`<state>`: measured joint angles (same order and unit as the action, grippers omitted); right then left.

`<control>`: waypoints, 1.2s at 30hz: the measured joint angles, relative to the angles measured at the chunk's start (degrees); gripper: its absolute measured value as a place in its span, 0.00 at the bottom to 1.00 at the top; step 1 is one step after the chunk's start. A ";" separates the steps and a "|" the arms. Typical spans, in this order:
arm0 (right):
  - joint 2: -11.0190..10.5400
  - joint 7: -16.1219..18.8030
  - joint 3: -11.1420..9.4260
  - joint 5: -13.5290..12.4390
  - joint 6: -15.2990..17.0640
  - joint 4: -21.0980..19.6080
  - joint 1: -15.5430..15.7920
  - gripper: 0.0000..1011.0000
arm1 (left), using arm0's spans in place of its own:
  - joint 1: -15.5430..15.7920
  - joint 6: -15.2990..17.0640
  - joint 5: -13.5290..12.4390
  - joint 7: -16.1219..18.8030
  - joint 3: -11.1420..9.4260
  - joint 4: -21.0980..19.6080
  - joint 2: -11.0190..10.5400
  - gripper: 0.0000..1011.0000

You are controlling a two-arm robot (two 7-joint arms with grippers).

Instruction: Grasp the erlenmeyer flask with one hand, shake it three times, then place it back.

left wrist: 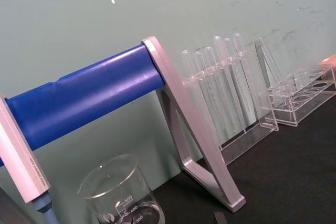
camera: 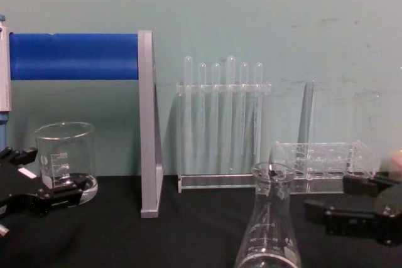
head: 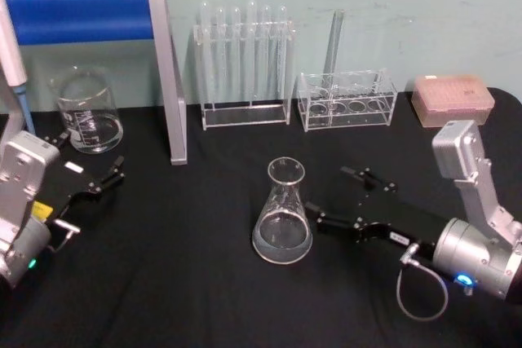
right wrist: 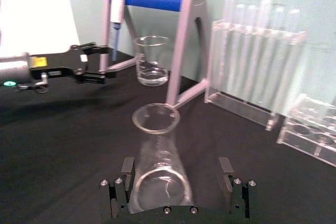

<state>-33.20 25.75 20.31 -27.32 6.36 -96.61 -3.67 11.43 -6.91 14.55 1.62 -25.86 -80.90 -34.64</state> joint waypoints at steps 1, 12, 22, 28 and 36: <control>-0.14 -0.49 -0.45 0.00 -0.04 0.00 0.13 0.99 | 0.00 0.00 0.00 0.00 0.00 0.00 0.00 0.99; 2.15 -5.97 -3.15 2.62 -0.77 3.44 -1.32 0.99 | 0.00 0.00 0.00 0.00 0.00 0.00 0.00 0.99; 7.79 -13.07 -2.61 10.39 -4.08 9.35 -5.40 0.99 | 0.00 0.00 0.00 0.00 -0.01 0.00 0.00 0.99; 11.17 -18.69 -0.76 17.53 -5.91 13.78 -8.19 0.99 | 0.00 0.00 0.00 0.00 0.00 0.00 0.00 0.99; 13.32 -24.44 1.53 26.52 -7.39 18.57 -10.73 0.99 | 0.00 0.00 0.00 0.00 0.00 0.00 0.00 0.99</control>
<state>-19.88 1.31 21.84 -0.80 -1.03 -78.05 -14.40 11.43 -6.91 14.55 1.62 -25.86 -80.90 -34.65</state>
